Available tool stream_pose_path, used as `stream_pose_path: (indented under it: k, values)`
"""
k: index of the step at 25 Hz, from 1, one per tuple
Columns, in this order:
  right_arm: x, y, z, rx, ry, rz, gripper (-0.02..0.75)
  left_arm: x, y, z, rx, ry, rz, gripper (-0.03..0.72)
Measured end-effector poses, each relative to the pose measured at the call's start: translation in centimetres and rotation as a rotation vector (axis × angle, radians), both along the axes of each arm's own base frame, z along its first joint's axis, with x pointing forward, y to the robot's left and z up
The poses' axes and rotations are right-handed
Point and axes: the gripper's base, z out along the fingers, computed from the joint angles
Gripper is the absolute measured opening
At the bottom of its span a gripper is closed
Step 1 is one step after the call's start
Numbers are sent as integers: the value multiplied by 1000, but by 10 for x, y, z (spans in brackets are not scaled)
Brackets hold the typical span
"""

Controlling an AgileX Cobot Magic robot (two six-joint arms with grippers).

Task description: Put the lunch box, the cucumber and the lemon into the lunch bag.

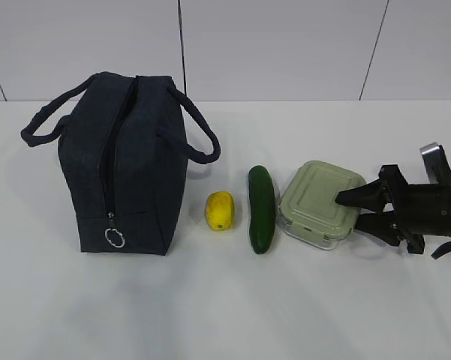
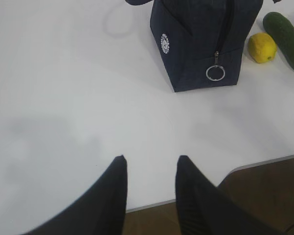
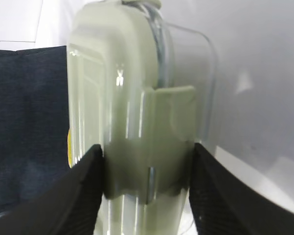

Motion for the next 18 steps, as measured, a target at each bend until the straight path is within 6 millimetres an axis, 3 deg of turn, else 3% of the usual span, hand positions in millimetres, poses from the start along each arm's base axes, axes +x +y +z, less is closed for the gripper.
stream_pose_path:
  k: [18]
  values:
    - [0, 0, 0, -7, -14, 9, 361, 0, 0, 0, 0, 0, 0, 238]
